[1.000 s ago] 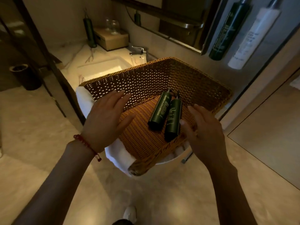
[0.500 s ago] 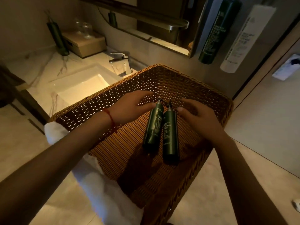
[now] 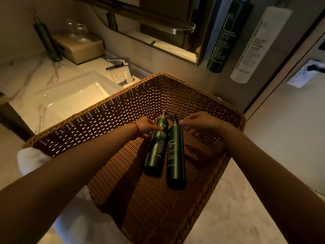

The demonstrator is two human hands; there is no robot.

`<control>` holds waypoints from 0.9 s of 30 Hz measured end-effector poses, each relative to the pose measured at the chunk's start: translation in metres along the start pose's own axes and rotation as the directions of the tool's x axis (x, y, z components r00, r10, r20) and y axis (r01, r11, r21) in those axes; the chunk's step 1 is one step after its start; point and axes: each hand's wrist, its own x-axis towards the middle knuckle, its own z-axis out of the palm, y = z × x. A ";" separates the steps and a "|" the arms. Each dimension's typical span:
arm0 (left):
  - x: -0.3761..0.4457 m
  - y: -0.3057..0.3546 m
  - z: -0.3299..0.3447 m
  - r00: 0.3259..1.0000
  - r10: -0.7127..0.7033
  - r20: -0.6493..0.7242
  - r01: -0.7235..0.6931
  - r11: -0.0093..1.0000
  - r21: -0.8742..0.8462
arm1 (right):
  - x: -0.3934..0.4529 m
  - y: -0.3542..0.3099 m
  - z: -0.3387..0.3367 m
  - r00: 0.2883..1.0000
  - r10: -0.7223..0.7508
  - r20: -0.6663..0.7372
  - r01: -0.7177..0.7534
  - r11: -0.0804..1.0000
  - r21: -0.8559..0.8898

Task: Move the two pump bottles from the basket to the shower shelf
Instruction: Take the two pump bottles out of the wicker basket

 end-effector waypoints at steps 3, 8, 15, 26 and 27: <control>0.009 -0.004 0.005 0.997 -0.072 -0.027 0.071 0.997 -0.030 | 0.019 -0.003 -0.005 0.991 0.124 0.051 -0.123 0.992 -0.017; 0.017 -0.006 0.012 0.990 -0.137 -0.044 0.132 0.986 -0.105 | 0.041 0.003 -0.002 0.951 0.305 0.041 -0.304 0.952 -0.028; 0.029 -0.012 0.015 0.980 -0.187 -0.073 0.171 0.969 -0.179 | 0.058 0.010 0.009 0.910 0.398 0.116 -0.405 0.913 0.048; 0.040 -0.013 0.016 0.979 -0.178 -0.101 0.164 0.977 -0.135 | 0.078 0.013 0.038 0.878 0.445 0.179 -0.465 0.881 0.089; 0.040 -0.013 0.014 0.979 -0.182 -0.090 0.167 0.975 -0.144 | 0.079 0.012 0.040 0.882 0.440 0.172 -0.458 0.884 0.087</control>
